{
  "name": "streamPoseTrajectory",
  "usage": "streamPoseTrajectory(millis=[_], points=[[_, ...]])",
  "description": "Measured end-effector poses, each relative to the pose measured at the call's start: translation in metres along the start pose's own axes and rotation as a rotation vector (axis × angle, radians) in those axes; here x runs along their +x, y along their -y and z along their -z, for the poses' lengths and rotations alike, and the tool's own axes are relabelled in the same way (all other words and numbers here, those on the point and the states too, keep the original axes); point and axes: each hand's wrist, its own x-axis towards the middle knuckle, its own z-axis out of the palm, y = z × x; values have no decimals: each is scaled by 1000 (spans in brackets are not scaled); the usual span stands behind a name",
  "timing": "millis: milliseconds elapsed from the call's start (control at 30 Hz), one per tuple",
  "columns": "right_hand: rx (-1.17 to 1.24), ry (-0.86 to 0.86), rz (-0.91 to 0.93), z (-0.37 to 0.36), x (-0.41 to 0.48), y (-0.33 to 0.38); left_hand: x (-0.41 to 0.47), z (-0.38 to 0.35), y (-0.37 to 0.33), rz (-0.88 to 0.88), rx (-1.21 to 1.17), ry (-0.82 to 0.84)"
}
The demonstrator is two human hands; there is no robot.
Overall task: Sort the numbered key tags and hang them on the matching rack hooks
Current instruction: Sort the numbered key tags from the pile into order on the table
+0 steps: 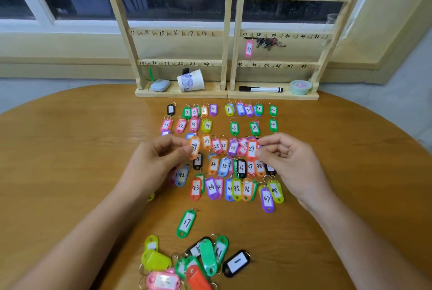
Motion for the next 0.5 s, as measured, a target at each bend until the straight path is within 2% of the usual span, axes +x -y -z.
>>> streamPoseTrajectory(millis=[200,367,500], points=[[-142,-202,1,29,44,-3,0,-1,7,-18,71,-22],[-256,-291,-23,42,88,-14,0,-2,7,-15,77,-13],[-238,-341,-37,47,104,-24,1,-1,8,7,41,-29]])
